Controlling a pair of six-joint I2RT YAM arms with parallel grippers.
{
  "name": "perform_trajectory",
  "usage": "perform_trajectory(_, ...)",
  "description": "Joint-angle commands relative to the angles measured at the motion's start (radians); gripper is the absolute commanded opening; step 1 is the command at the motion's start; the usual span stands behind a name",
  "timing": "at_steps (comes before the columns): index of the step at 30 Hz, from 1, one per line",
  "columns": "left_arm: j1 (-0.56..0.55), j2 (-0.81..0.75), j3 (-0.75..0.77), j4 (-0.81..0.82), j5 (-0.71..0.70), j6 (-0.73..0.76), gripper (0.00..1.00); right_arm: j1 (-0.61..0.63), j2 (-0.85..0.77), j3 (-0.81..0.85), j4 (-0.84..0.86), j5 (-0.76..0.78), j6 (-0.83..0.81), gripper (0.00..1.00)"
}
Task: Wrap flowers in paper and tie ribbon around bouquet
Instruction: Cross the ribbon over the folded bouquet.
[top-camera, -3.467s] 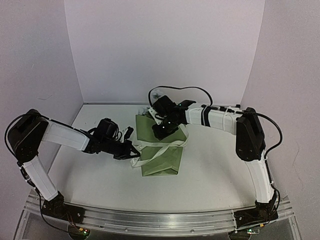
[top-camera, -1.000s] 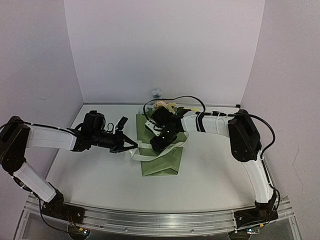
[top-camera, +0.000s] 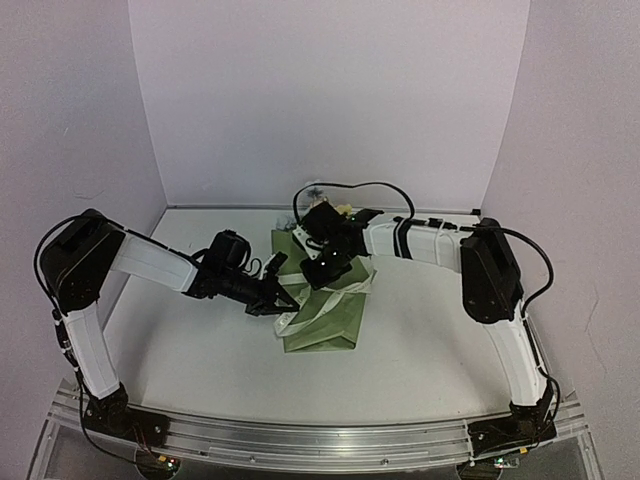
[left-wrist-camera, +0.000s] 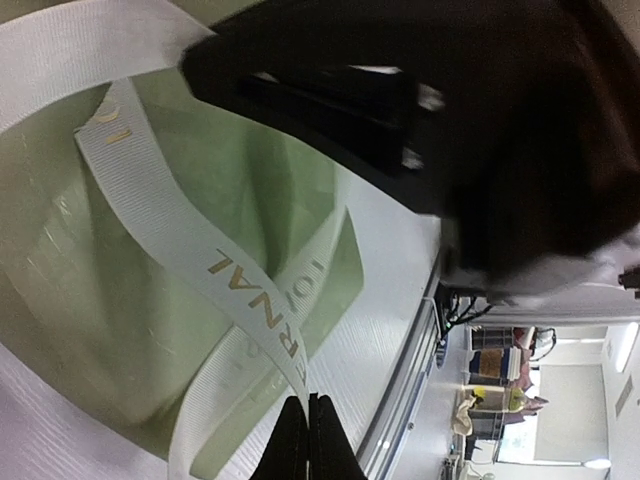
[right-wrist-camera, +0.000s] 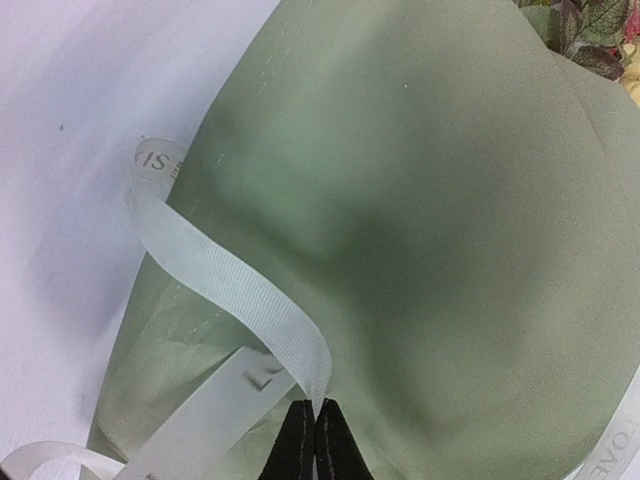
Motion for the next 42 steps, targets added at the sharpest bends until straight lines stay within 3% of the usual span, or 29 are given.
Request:
perform_trajectory(1,0.000,0.061,0.103,-0.128,-0.105,0.024,0.00,-0.006,-0.095,0.043,0.000,-0.025,0.053,0.01)
perform_trajectory(13,0.006,0.172,0.295,-0.190,-0.332,-0.171,0.00,-0.006,-0.111,-0.002,0.000,-0.042,0.085,0.02)
perform_trajectory(19,0.004,0.166,0.259,-0.077,-0.359,-0.299,0.16,-0.007,-0.106,-0.034,0.000,-0.060,0.117,0.02)
perform_trajectory(23,0.002,0.158,0.249,-0.074,-0.355,-0.309,0.32,-0.006,-0.103,-0.049,0.000,-0.070,0.127,0.03)
perform_trajectory(26,0.001,0.122,0.222,-0.069,-0.343,-0.311,0.39,-0.007,-0.100,-0.052,0.000,-0.063,0.130,0.03)
perform_trajectory(37,0.001,-0.058,0.123,-0.186,-0.342,-0.233,0.54,-0.007,-0.068,-0.030,0.000,-0.088,0.138,0.03)
perform_trajectory(42,0.001,-0.009,0.170,-0.253,-0.358,-0.215,0.49,-0.007,-0.061,-0.028,0.000,-0.099,0.147,0.03)
